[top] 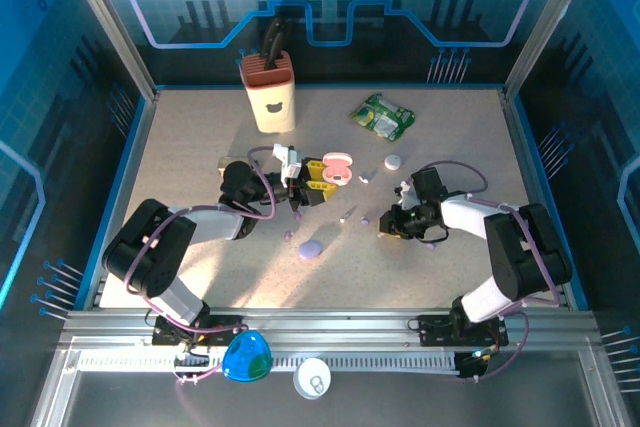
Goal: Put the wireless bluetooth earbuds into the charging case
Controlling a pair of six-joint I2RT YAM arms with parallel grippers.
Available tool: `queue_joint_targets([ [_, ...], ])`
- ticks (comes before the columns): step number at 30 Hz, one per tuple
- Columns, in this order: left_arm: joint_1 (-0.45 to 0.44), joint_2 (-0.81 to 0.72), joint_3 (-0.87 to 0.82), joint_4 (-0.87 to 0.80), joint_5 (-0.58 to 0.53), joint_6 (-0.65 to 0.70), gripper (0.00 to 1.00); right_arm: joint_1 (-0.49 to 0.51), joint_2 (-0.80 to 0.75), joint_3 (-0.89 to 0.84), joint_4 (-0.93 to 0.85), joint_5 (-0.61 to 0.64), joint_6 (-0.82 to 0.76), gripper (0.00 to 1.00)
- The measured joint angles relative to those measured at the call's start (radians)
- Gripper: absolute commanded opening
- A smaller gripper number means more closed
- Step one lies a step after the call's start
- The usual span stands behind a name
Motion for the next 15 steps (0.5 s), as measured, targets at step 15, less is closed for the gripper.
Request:
queue_joint_targets([
  [15, 0.0, 0.0, 0.0, 0.0, 0.0, -0.007, 0.39, 0.043, -0.082, 0.0, -0.057, 0.135, 0.044, 0.19],
])
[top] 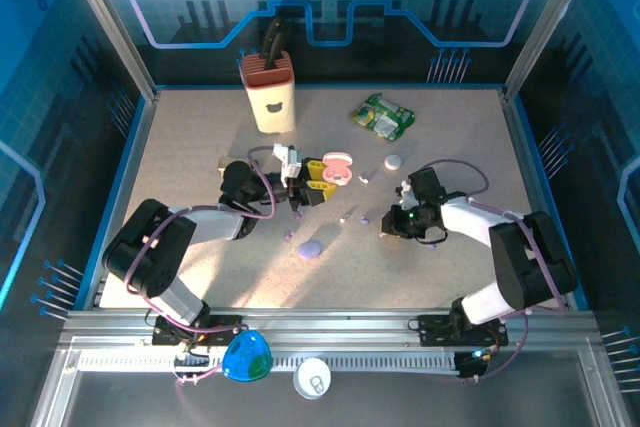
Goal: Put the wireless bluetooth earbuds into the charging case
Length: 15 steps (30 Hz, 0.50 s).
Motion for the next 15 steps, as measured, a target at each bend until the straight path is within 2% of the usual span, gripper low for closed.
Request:
queue_joint_targets([
  [6, 0.0, 0.0, 0.0, 0.0, 0.0, 0.001, 0.39, 0.037, -0.07, 0.056, -0.154, 0.204, 0.055, 0.19],
  [15, 0.01, 0.0, 0.0, 0.0, 0.013, 0.003, 0.39, 0.152, -0.005, 0.22, -0.408, 0.502, 0.1, 0.21],
])
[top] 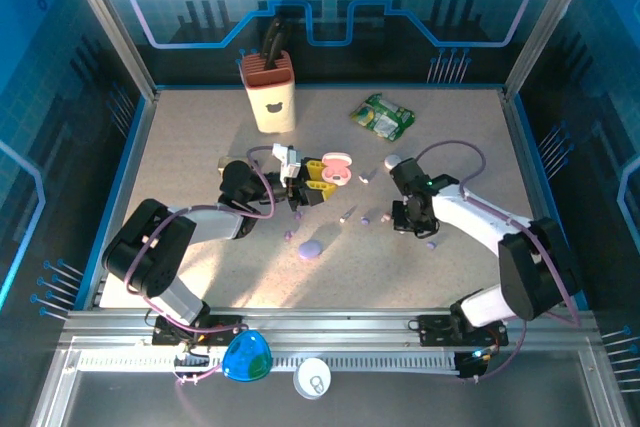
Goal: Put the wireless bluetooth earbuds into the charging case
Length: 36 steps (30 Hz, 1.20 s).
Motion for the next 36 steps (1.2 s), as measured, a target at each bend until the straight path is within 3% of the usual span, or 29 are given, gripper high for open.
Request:
queue_joint_targets([
  [7, 0.012, 0.0, 0.0, 0.0, 0.014, 0.0, 0.39, 0.05, 0.07, 0.057, -0.098, 0.104, 0.025, 0.21],
  [16, 0.012, 0.0, 0.0, 0.0, 0.021, 0.0, 0.39, 0.062, 0.066, 0.063, -0.117, 0.119, 0.021, 0.2],
  [22, 0.015, 0.0, 0.0, 0.0, 0.021, 0.0, 0.38, 0.07, -0.142, 0.032, -0.015, 0.082, -0.072, 0.18],
  [27, 0.018, 0.001, 0.0, 0.0, 0.021, 0.0, 0.38, 0.135, -0.348, 0.022, 0.084, 0.056, -0.235, 0.15],
  [36, 0.031, 0.011, 0.001, 0.0, 0.032, 0.0, 0.38, 0.273, -0.439, 0.174, 0.106, 0.037, -0.446, 0.16],
])
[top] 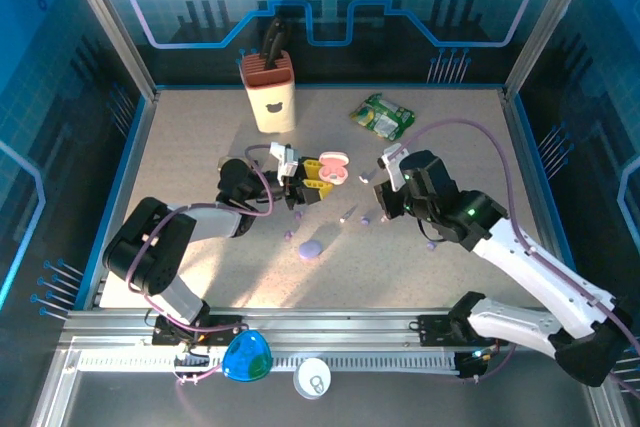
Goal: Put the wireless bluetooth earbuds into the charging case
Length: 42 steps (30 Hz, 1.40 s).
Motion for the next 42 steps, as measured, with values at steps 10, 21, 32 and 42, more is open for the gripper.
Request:
queue_joint_targets([
  [10, 0.012, 0.005, 0.0, 0.0, 0.003, 0.019, 0.38, 0.111, 0.116, 0.234, -0.01, 0.031, -0.129, 0.16],
  [21, 0.026, 0.026, 0.0, 0.0, 0.034, 0.024, 0.38, 0.13, 0.253, 0.313, -0.029, 0.047, -0.164, 0.16],
  [32, 0.026, 0.032, 0.0, 0.0, 0.042, 0.024, 0.38, 0.13, 0.302, 0.329, -0.033, 0.043, -0.171, 0.16],
  [42, 0.026, 0.032, 0.0, 0.0, 0.045, 0.023, 0.38, 0.13, 0.305, 0.329, -0.039, 0.034, -0.17, 0.15],
])
